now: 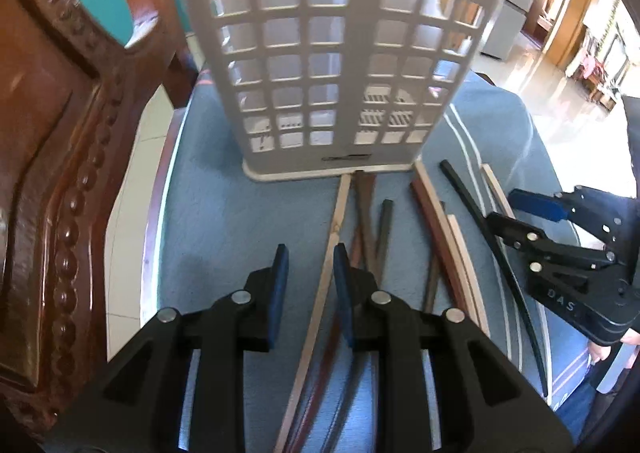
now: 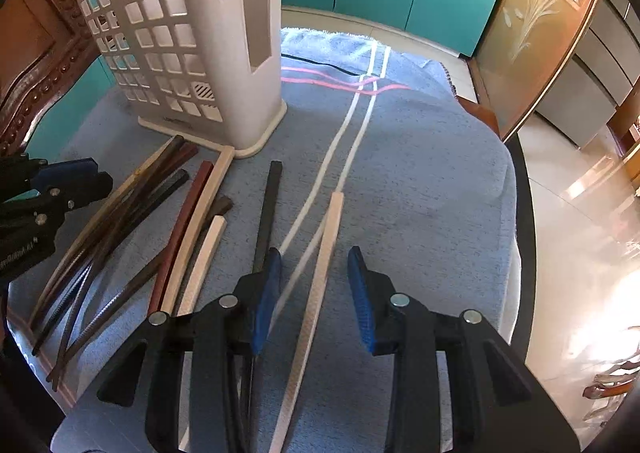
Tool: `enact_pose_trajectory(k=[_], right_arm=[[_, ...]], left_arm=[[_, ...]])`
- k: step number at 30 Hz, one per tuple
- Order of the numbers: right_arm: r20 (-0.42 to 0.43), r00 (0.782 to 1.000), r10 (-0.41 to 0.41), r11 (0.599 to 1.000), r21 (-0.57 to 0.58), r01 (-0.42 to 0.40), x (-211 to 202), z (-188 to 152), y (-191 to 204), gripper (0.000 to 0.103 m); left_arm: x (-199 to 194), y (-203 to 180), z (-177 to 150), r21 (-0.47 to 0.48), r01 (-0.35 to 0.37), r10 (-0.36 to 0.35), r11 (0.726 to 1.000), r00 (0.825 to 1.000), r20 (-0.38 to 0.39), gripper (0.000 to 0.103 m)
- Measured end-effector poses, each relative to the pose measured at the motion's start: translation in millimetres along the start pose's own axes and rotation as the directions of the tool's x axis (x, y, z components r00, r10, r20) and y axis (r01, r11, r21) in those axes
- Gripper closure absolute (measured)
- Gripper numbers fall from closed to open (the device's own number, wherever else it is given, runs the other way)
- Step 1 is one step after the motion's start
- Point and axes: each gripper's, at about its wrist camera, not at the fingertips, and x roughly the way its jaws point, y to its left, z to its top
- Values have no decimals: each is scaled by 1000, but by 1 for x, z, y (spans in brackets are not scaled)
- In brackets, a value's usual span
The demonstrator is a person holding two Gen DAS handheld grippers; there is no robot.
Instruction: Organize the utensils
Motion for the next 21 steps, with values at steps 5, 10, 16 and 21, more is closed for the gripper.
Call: enact_pose_trajectory(k=[5, 10, 16, 21], right_arm=[[6, 1000, 6, 1000, 5, -6, -2, -2, -4, 69], [8, 1000, 0, 1000, 6, 0, -6, -1, 0, 69], [18, 1000, 12, 999, 37, -13, -2, 2, 2, 68], [19, 999, 28, 998, 53, -29, -2, 7, -1, 68]], left_arm=[[17, -11, -1, 33, -48, 49, 998, 998, -46, 79], [22, -20, 4, 41, -89, 91, 995, 995, -43, 68], [26, -7, 22, 32, -104, 106, 994, 993, -43, 59], [27, -5, 24, 18, -94, 95, 995, 994, -48, 59]])
